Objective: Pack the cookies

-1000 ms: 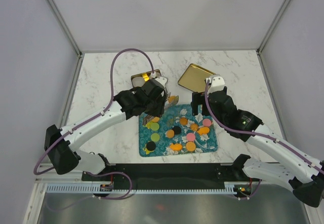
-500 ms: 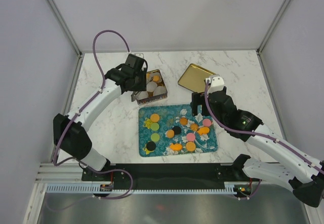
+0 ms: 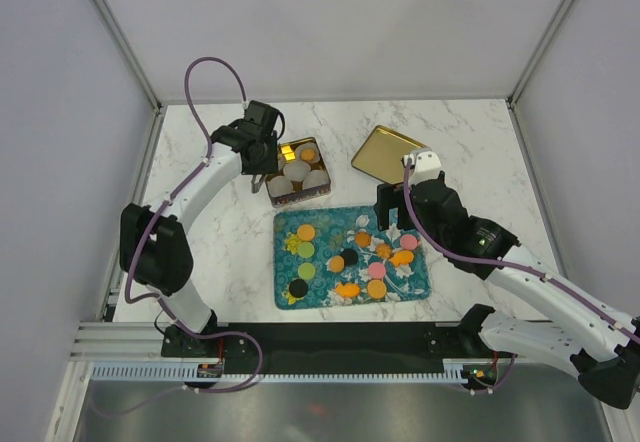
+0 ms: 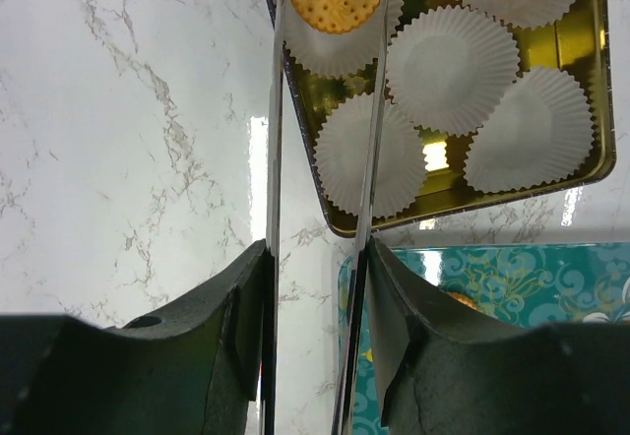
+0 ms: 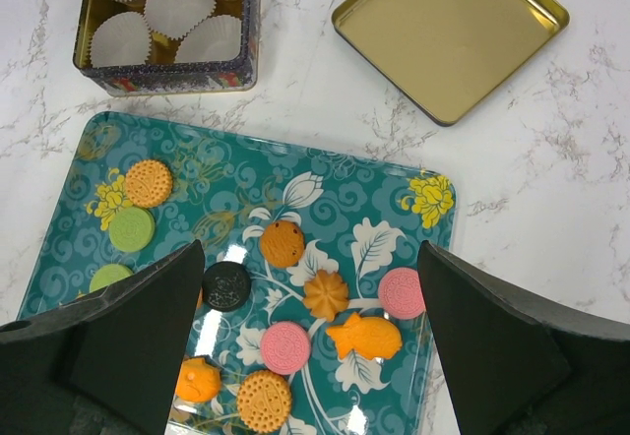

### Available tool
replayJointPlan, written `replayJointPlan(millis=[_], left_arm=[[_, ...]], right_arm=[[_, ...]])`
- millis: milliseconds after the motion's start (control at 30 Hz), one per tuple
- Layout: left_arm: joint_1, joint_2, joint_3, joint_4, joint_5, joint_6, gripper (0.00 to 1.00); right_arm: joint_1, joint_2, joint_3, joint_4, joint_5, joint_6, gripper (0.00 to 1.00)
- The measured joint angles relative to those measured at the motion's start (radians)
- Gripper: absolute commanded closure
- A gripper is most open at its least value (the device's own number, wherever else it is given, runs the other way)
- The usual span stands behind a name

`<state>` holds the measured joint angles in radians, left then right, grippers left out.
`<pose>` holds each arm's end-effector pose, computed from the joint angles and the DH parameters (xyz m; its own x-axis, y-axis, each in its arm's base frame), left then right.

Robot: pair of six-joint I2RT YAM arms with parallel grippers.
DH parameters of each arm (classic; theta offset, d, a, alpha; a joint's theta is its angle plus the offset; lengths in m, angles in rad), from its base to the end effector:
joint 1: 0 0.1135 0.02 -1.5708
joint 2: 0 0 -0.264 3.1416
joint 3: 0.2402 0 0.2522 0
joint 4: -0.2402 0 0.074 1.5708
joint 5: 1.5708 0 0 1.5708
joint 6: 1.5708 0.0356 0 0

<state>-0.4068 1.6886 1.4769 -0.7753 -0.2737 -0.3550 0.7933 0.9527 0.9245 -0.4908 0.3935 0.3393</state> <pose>0.3370 -0.1347 0.2925 -0.8034 -0.0183 -0.5952 -0.0374 0.9991 0.0199 0.1545 0.1375 0.3287 -0.4694 -0.0387 -0.8821 -0.2846 0.9523 0.1097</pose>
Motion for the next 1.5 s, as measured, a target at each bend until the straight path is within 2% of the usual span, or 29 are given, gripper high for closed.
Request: replayJointPlan(millis=[633, 1033, 1233, 1500], left_arm=[[0.006, 0.024, 0.003, 0.0, -0.014, 0.01, 0.44], [-0.004, 0.011, 0.003, -0.002, -0.005, 0.01, 0.45], [-0.109, -0.134, -0.032, -0.01, -0.004, 0.009, 0.45], [-0.329, -0.415, -0.259, -0.02, 0.011, -0.019, 0.44]], right_arm=[[-0.001, 0.0, 0.0, 0.0, -0.023, 0.0, 0.02], [-0.001, 0.0, 0.0, 0.0, -0.024, 0.001, 0.02], [-0.001, 0.0, 0.0, 0.0, -0.022, 0.001, 0.02], [-0.002, 0.022, 0.0, 0.0, -0.019, 0.0, 0.02]])
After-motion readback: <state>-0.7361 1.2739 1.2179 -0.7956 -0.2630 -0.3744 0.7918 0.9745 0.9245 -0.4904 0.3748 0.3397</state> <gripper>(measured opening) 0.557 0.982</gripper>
